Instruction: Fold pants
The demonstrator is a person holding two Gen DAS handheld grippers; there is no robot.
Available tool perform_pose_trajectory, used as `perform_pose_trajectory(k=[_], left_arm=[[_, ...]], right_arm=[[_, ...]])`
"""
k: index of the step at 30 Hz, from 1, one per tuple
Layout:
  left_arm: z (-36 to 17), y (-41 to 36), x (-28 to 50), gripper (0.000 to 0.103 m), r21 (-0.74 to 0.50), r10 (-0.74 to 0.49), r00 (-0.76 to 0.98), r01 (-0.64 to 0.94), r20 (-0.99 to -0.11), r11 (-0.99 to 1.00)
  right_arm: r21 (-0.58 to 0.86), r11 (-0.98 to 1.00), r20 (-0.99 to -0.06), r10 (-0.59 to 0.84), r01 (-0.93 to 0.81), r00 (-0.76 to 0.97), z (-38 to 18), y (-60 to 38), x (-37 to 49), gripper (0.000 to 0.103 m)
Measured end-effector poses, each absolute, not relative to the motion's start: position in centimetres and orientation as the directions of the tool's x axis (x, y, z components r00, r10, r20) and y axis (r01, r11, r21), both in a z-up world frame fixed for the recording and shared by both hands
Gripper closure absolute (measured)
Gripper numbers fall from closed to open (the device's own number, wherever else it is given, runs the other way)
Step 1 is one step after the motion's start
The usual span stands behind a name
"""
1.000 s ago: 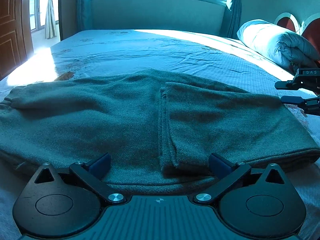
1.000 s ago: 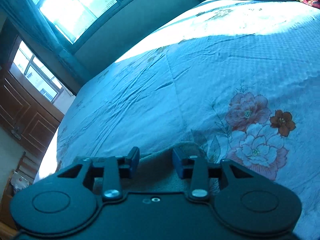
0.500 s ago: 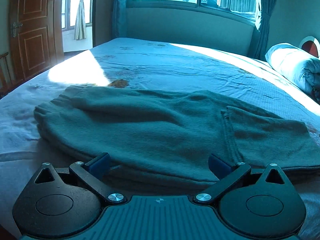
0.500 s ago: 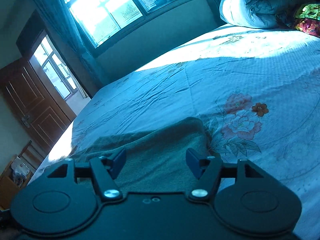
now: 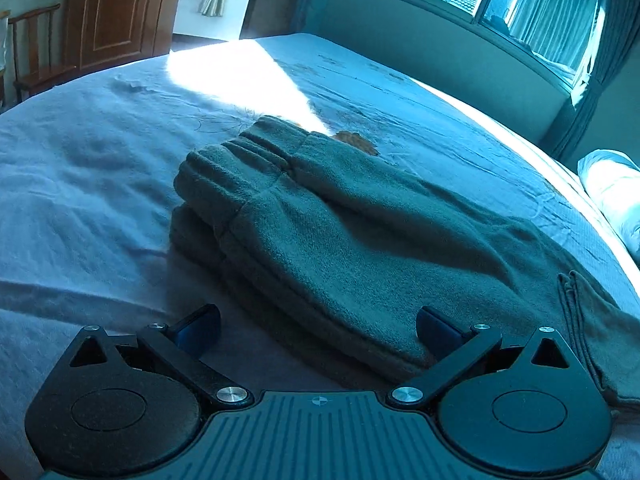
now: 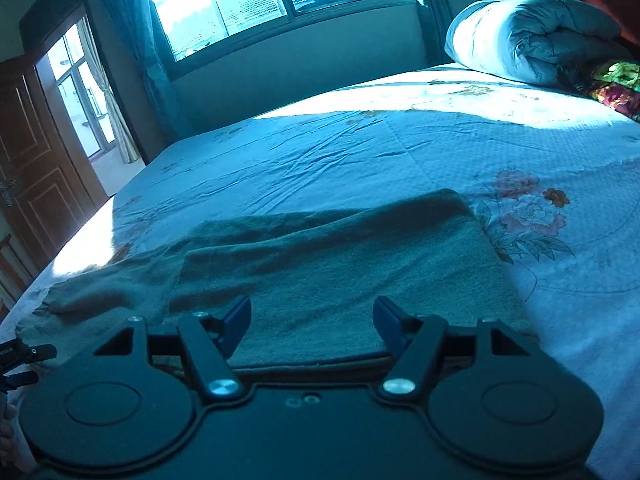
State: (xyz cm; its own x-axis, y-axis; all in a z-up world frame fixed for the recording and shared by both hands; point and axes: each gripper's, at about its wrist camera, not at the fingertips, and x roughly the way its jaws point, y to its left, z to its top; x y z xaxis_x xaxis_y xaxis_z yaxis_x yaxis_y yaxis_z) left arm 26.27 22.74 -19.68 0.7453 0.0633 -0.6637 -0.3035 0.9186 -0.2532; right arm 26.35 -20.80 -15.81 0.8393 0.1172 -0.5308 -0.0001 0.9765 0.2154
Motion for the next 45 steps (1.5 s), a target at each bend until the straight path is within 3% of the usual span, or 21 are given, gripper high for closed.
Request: perform_pose_trajectory(k=[2, 9, 15, 16, 17, 18, 19, 26, 29, 31, 34, 39, 42, 45], left_arm=[[-20.1, 23.2, 27.0, 0.0, -0.262, 0.036, 0.755, -0.271, -0.655, 0.926], [-21.7, 27.6, 27.5, 0.0, -0.442, -0.079, 0.813, -0.229, -0.577, 0.867], [-22.4, 28.4, 29.5, 0.0, -0.463, -0.089, 0.818, -0.228, -0.568, 0.857], [-22.4, 28.4, 29.5, 0.014, -0.464, -0.077, 0.822, -0.237, -0.564, 0.854], [-22.2, 28.4, 29.1, 0.037, -0.421, -0.002, 0.814, -0.299, -0.58, 0.856], [-22.1, 28.6, 28.8, 0.057, -0.434, -0.005, 0.818, -0.299, -0.575, 0.85], [-21.8, 29.0, 27.8, 0.064, -0.487, -0.04, 0.842, -0.273, -0.539, 0.83], [-19.8, 27.6, 27.4, 0.066, -0.415, -0.006, 0.852, -0.25, -0.523, 0.875], [-19.1, 27.6, 27.5, 0.066, -0.4, -0.011, 0.85, -0.237, -0.527, 0.885], [-18.6, 27.2, 27.2, 0.066, -0.377, -0.001, 0.849, -0.234, -0.529, 0.896], [-17.3, 26.2, 26.6, 0.066, -0.327, 0.03, 0.859, -0.227, -0.511, 0.917], [-12.8, 22.6, 25.6, 0.066, -0.252, 0.031, 0.903, -0.152, -0.428, 0.956], [-9.0, 18.0, 26.1, 0.066, -0.164, -0.01, 0.928, -0.055, -0.372, 0.985], [-6.5, 12.5, 27.5, 0.066, -0.105, -0.06, 0.938, 0.026, -0.342, 0.994]], right_arm=[[0.182, 0.982, -0.544, 0.063, 0.044, 0.837, -16.0, -19.8, 26.5, 0.04], [0.221, 0.975, -0.545, 0.102, 0.025, 0.832, -16.4, -18.2, 26.3, 0.039], [0.198, 0.98, -0.557, 0.087, 0.03, 0.826, -16.5, -17.1, 26.9, 0.038], [0.199, 0.979, -0.561, 0.086, 0.034, 0.823, -16.5, -17.0, 27.0, 0.038], [0.199, 0.979, -0.568, 0.089, 0.031, 0.818, -16.5, -17.0, 27.1, 0.038], [0.202, 0.979, -0.571, 0.099, 0.023, 0.815, -16.5, -16.9, 27.0, 0.038], [0.204, 0.979, -0.57, 0.113, 0.007, 0.814, -16.5, -16.7, 26.9, 0.038], [0.128, 0.97, -0.561, 0.244, -0.208, 0.791, -17.1, -12.5, 25.4, 0.038], [-0.091, 0.96, -0.606, 0.156, -0.263, 0.78, -19.3, -9.9, 25.8, 0.033], [-0.142, 0.954, -0.594, 0.132, -0.265, 0.793, -19.5, -9.2, 25.6, 0.032], [-0.067, 0.97, -0.569, 0.157, -0.235, 0.807, -17.7, -10.4, 25.1, 0.033], [0.257, 0.946, -0.454, 0.299, -0.198, 0.839, -15.1, -17.3, 23.7, 0.032], [0.427, 0.899, -0.409, 0.286, -0.096, 0.867, -14.2, -23.1, 23.8, 0.032], [0.463, 0.886, -0.384, 0.239, -0.038, 0.892, -13.5, -27.4, 23.6, 0.032]])
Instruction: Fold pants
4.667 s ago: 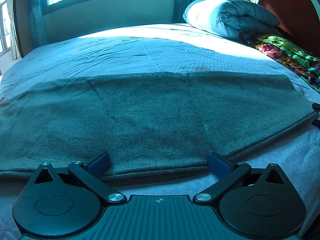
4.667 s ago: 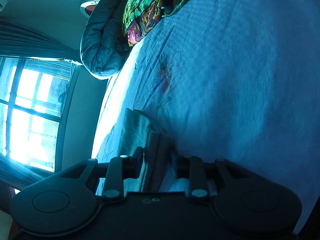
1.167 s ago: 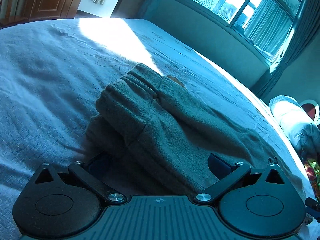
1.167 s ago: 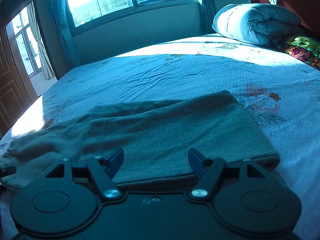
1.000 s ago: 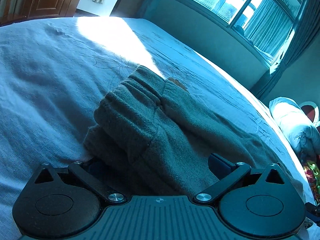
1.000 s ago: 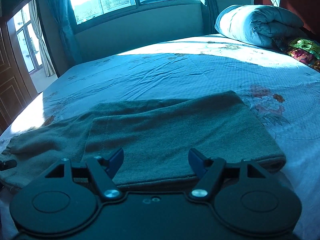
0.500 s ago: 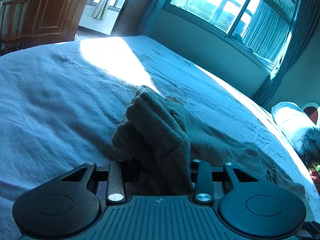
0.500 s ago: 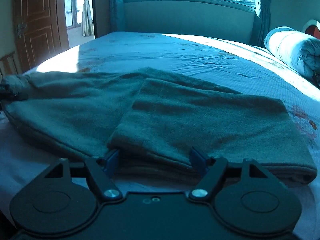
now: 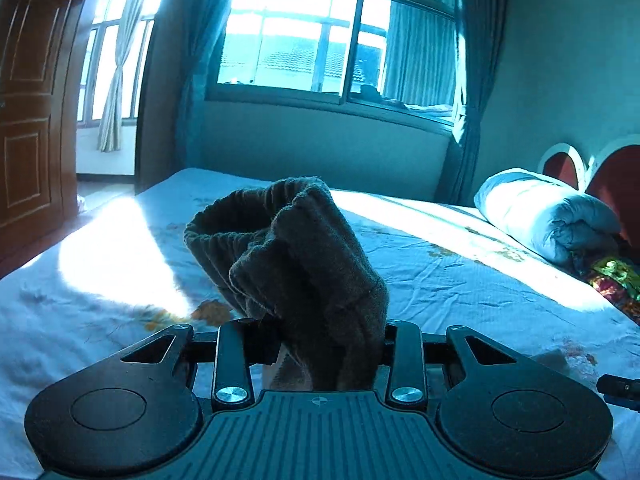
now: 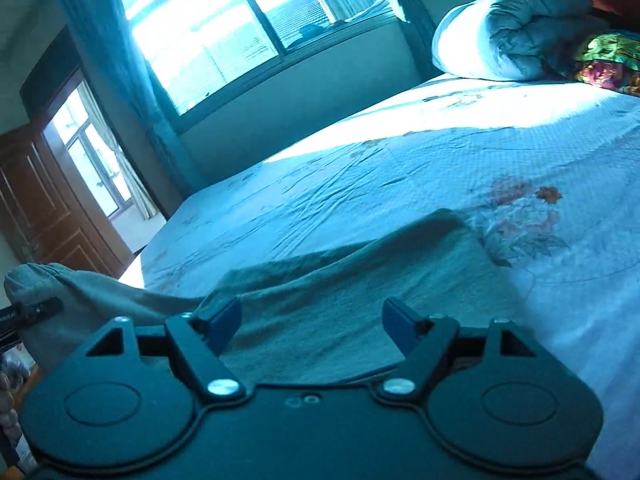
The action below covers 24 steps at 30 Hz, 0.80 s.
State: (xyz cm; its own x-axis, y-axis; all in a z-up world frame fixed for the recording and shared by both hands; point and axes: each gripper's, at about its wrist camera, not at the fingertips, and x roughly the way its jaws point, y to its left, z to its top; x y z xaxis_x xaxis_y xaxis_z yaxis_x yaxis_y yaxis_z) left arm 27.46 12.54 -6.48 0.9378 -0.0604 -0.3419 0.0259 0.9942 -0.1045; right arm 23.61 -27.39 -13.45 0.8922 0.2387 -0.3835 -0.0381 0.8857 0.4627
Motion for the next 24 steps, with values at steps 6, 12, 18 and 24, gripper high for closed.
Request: perform_pose_trajectory(k=[6, 12, 18, 24], left_arm=[[-5.1, 0.5, 30.2, 0.066, -0.036, -0.201, 0.918, 0.201, -0.342, 0.979], [-9.3, -11.5, 32.0, 0.058, -0.037, -0.295, 0.79, 0.327, -0.537, 0.944], [-10.9, -10.5, 25.9, 0.0, -0.201, -0.463, 0.771, 0.418, -0.438, 0.886], [-10.6, -2.1, 23.8, 0.0, -0.231, -0.321, 0.832, 0.238, -0.453, 0.943]], right_arm=[[0.539, 0.841, -0.346, 0.17, 0.047, 0.923, -13.4, -35.5, 22.8, 0.032], [0.613, 0.778, -0.366, 0.126, 0.137, 0.922, -15.6, -42.0, 22.3, 0.031], [0.716, 0.687, -0.35, 0.198, 0.126, 0.916, -17.5, -44.1, 22.8, 0.031], [0.799, 0.596, -0.285, 0.495, -0.081, 0.821, -17.2, -38.5, 25.4, 0.031]])
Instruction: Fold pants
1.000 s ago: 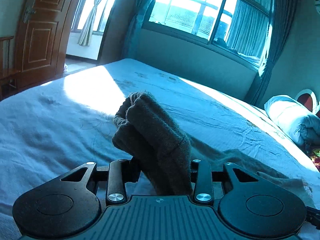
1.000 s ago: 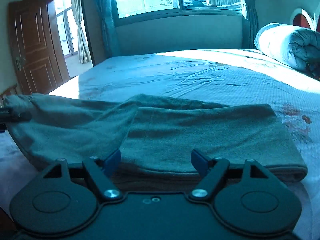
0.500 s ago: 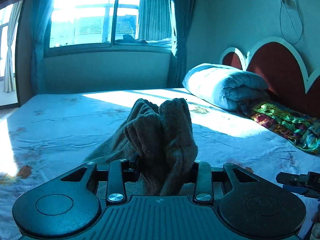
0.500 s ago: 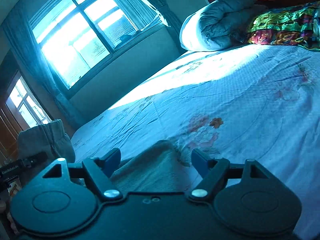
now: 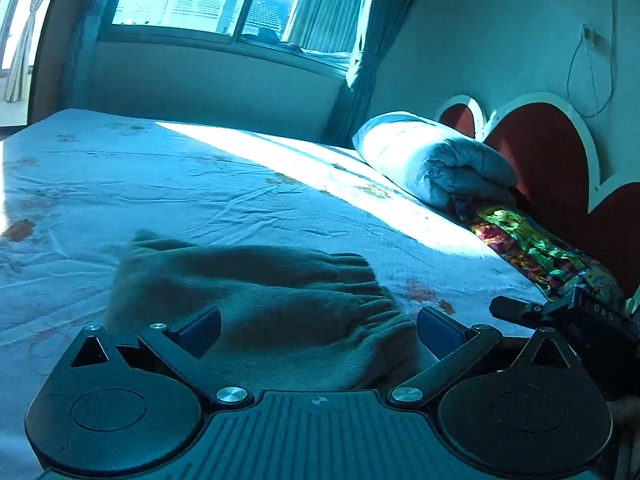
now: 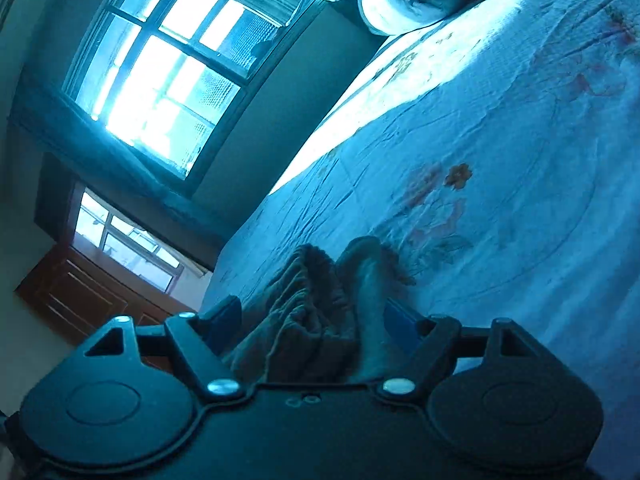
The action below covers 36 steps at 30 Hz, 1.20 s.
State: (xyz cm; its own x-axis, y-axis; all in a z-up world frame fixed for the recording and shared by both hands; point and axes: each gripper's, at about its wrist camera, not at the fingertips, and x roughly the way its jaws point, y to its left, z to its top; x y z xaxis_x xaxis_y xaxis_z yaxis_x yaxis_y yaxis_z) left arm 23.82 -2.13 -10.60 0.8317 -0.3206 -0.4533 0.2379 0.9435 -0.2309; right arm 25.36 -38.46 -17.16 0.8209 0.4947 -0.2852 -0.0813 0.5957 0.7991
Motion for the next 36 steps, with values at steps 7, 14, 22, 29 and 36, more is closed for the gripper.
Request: perform_pose_trajectory(k=[7, 14, 22, 29, 36], left_arm=[[-15.1, 7.1, 20.4, 0.0, -0.18, -0.143, 0.807, 0.046, -0.573, 0.983], [-18.3, 7.4, 21.4, 0.001, -0.141, -0.078, 0.785, -0.013, -0.615, 0.99], [-19.4, 7.9, 23.9, 0.01, -0.141, -0.059, 0.8, -0.032, -0.597, 0.989], [-20.2, 7.1, 23.7, 0.022, -0.125, -0.05, 0.796, -0.033, -0.603, 0.992], [-20.0, 7.3, 23.3, 0.035, -0.188, -0.08, 0.821, -0.034, -0.566, 0.981]], right_arm=[[0.773, 0.634, -0.401, 0.496, -0.006, 0.77, -18.7, -34.4, 27.6, 0.031], [0.818, 0.574, -0.378, 0.483, 0.04, 0.789, -19.8, -34.0, 28.1, 0.031], [0.784, 0.619, -0.41, 0.458, 0.049, 0.789, -19.7, -32.8, 28.8, 0.033], [0.729, 0.681, -0.49, 0.446, 0.072, 0.749, -19.6, -31.5, 30.5, 0.062], [0.715, 0.695, -0.371, 0.465, -0.072, 0.804, -15.0, -31.9, 27.8, 0.076]])
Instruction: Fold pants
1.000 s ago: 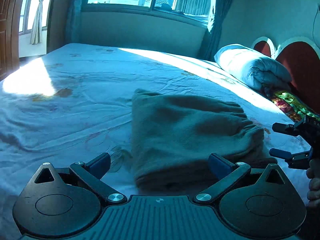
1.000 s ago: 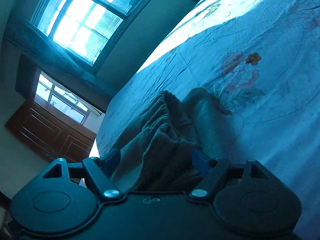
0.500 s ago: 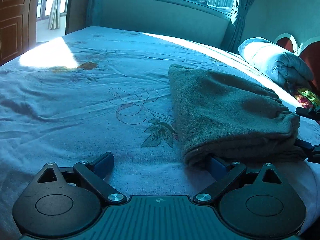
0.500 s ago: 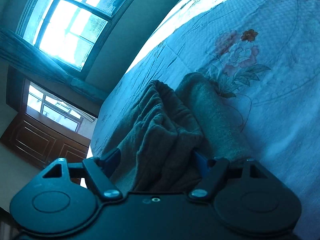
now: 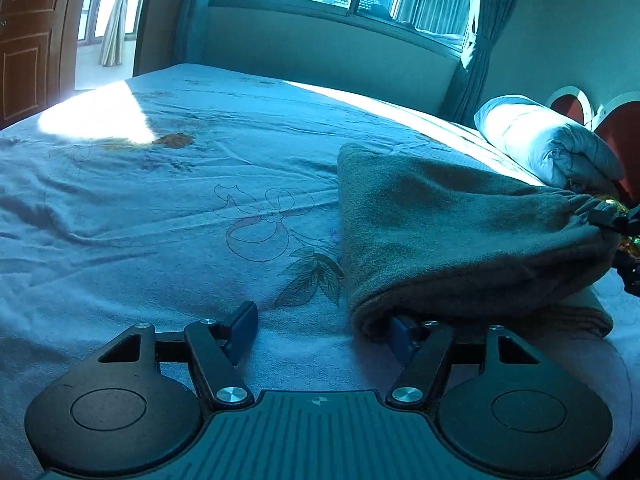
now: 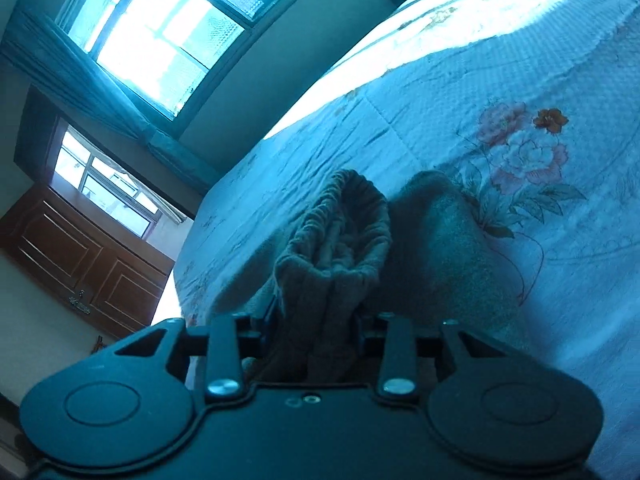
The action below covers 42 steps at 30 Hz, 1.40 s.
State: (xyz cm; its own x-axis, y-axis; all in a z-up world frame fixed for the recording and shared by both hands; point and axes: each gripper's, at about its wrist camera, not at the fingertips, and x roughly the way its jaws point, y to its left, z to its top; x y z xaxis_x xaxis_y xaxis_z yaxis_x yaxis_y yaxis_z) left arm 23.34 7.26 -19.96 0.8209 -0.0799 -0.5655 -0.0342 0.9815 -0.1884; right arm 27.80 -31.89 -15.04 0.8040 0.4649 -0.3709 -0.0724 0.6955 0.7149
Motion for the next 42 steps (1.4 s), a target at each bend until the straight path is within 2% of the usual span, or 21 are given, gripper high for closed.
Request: perform_pose_trajectory(k=[3, 5, 6, 8, 9, 13, 15, 19, 21, 22, 23, 24, 25, 28, 29, 30, 31, 32, 35, 38, 42], left_arm=[[-20.2, 7.1, 23.5, 0.035, -0.195, -0.095, 0.815, -0.023, -0.571, 0.98], [-20.2, 6.8, 23.6, 0.035, -0.186, -0.099, 0.81, -0.013, -0.578, 0.982], [-20.2, 6.8, 23.7, 0.035, -0.18, -0.099, 0.809, -0.009, -0.58, 0.984], [-20.0, 7.0, 23.6, 0.035, -0.183, -0.11, 0.802, 0.001, -0.587, 0.983], [-19.8, 7.2, 23.4, 0.035, -0.192, -0.12, 0.8, 0.006, -0.588, 0.981], [-18.0, 8.3, 21.7, 0.035, -0.203, -0.132, 0.819, 0.019, -0.559, 0.979], [-16.5, 8.9, 21.3, 0.035, -0.22, -0.125, 0.847, 0.01, -0.516, 0.975], [-14.7, 8.1, 24.0, 0.035, -0.232, -0.125, 0.866, 0.01, -0.484, 0.973], [-14.9, 7.2, 26.1, 0.035, -0.213, -0.115, 0.86, 0.008, -0.497, 0.977], [-15.4, 6.9, 27.2, 0.035, -0.21, -0.115, 0.846, 0.004, -0.521, 0.978], [-16.2, 6.5, 28.4, 0.035, -0.197, -0.112, 0.815, -0.002, -0.568, 0.98], [-17.2, 6.2, 29.6, 0.035, -0.181, -0.114, 0.772, -0.001, -0.626, 0.984], [-18.2, 6.2, 30.4, 0.035, -0.191, -0.13, 0.744, 0.003, -0.655, 0.982], [-17.3, 6.9, 30.0, 0.034, -0.195, -0.134, 0.766, 0.011, -0.628, 0.981], [-16.8, 7.2, 29.8, 0.034, -0.208, -0.146, 0.783, 0.021, -0.605, 0.978], [-16.6, 7.7, 29.9, 0.027, -0.244, -0.182, 0.792, 0.043, -0.583, 0.969], [-16.4, 8.0, 30.3, 0.013, -0.28, -0.219, 0.79, 0.062, -0.572, 0.958], [-16.4, 8.2, 30.8, 0.01, -0.308, -0.245, 0.788, 0.075, -0.565, 0.949], [-17.2, 8.5, 33.0, 0.01, -0.402, -0.345, 0.747, 0.114, -0.569, 0.909], [-18.5, 7.7, 34.1, 0.013, -0.375, -0.334, 0.716, 0.108, -0.612, 0.921], [-19.6, 7.2, 34.7, 0.019, -0.426, -0.386, 0.691, 0.125, -0.611, 0.896]], right_arm=[[0.716, 0.697, -0.377, 0.429, -0.035, 0.821, -15.7, -33.4, 26.5, 0.076], [0.719, 0.691, -0.48, 0.418, 0.073, 0.771, -19.4, -34.4, 27.7, 0.075], [0.743, 0.664, -0.495, 0.456, 0.088, 0.739, -20.9, -34.9, 28.2, 0.072], [0.794, 0.604, -0.448, 0.502, 0.071, 0.74, -20.9, -36.1, 28.0, 0.068], [0.789, 0.611, -0.446, 0.505, 0.059, 0.739, -20.2, -36.3, 27.8, 0.059], [0.613, 0.79, -0.446, 0.336, 0.01, 0.829, -15.3, -37.3, 25.1, 0.057], [0.582, 0.813, -0.381, 0.292, -0.017, 0.877, -13.4, -37.9, 24.4, 0.057], [0.609, 0.777, -0.342, 0.435, -0.157, 0.833, -12.3, -36.1, 27.3, 0.054], [0.565, 0.802, -0.38, 0.461, -0.194, 0.802, -12.8, -34.3, 29.0, 0.054], [0.521, 0.836, -0.439, 0.438, -0.176, 0.784, -13.7, -33.3, 30.2, 0.053], [0.479, 0.869, -0.516, 0.391, -0.122, 0.762, -14.9, -32.9, 31.2, 0.054], [0.461, 0.884, -0.565, 0.362, -0.08, 0.742, -15.9, -33.2, 32.0, 0.061], [0.466, 0.883, -0.573, 0.35, -0.057, 0.741, -16.2, -33.7, 32.1, 0.067], [0.471, 0.881, -0.509, 0.316, -0.049, 0.8, -14.5, -36.0, 29.6, 0.059], [0.491, 0.869, -0.476, 0.32, -0.054, 0.819, -14.1, -37.2, 28.8, 0.048], [0.511, 0.858, -0.46, 0.324, -0.052, 0.827, -14.0, -38.1, 28.5, 0.032], [0.532, 0.845, -0.461, 0.341, -0.053, 0.819, -14.2, -38.7, 28.9, 0.032], [0.559, 0.828, -0.473, 0.366, -0.049, 0.801, -14.6, -39.3, 29.5, 0.032], [0.645, 0.764, -0.494, 0.426, -0.008, 0.758, -16.9, -40.5, 31.2, 0.032], [0.699, 0.715, -0.498, 0.475, 0.012, 0.725, -18.9, -40.5, 32.1, 0.032], [0.737, 0.676, -0.494, 0.521, 0.017, 0.696, -20.6, -39.9, 32.6, 0.032]])
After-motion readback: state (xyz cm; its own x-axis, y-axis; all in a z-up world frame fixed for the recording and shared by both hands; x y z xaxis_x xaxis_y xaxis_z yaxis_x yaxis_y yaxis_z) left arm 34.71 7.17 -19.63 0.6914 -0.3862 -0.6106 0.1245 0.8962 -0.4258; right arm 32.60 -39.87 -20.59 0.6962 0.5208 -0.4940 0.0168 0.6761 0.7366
